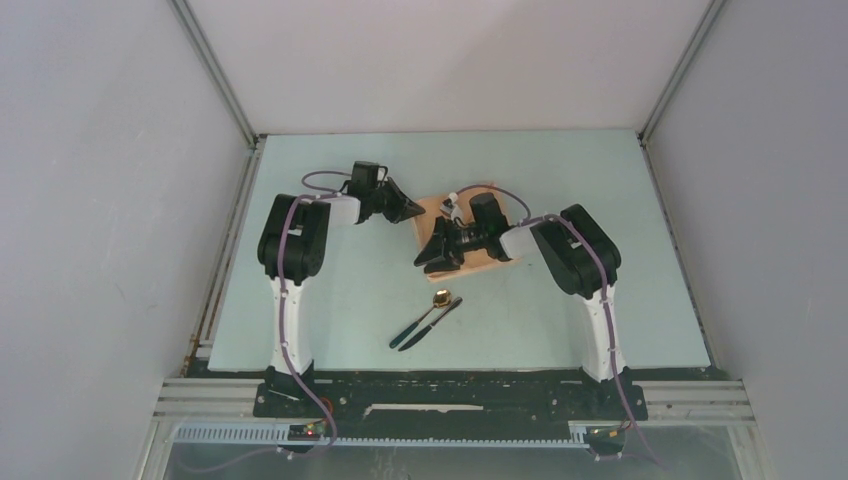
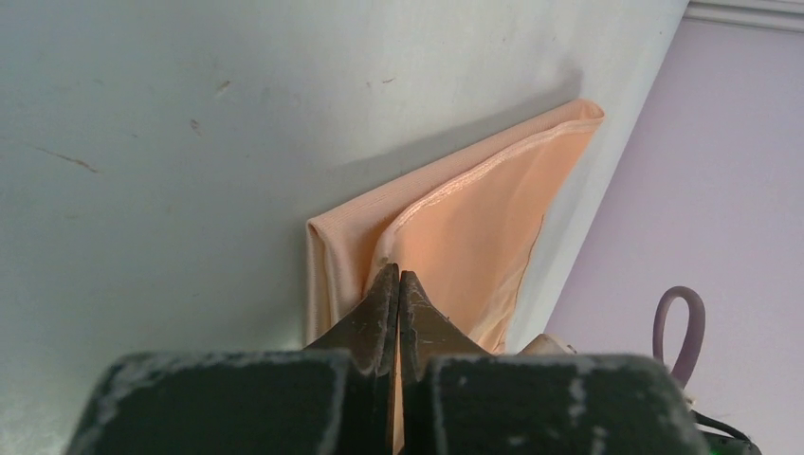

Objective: Fold the napkin into a case and place the utensils inside
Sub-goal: Smooth out the upper triangle-folded napkin at the center of the board.

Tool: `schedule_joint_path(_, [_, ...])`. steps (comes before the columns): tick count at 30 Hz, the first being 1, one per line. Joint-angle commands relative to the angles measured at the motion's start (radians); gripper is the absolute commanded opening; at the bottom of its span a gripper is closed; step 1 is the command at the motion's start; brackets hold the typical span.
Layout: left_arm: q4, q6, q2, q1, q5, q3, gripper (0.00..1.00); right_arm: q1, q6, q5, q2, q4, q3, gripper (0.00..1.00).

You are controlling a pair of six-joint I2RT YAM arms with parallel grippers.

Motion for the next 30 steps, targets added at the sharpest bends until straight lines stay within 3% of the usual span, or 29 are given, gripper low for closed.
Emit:
schedule_joint_path(1, [-0.038,0.002,0.029,0.015,-0.022,0.025,0.0,0.001,-0.061,0.012,-0.051,-0.058,-0.005,0.7])
schedule_joint_path(9, [-0.042,0.009,0.03,0.016,-0.017,0.027,0.0,0.006,-0.145,0.037,-0.157,-0.171,-0.005,0.71])
schedule_joint_path(17, [-0.042,0.01,0.029,0.016,-0.019,0.025,0.0,0.02,-0.124,0.014,-0.103,-0.157,-0.006,0.71])
schedule_joint_path(30, [-0.048,0.019,0.036,0.02,-0.005,0.037,0.0,0.016,-0.174,0.101,-0.171,-0.213,-0.056,0.72])
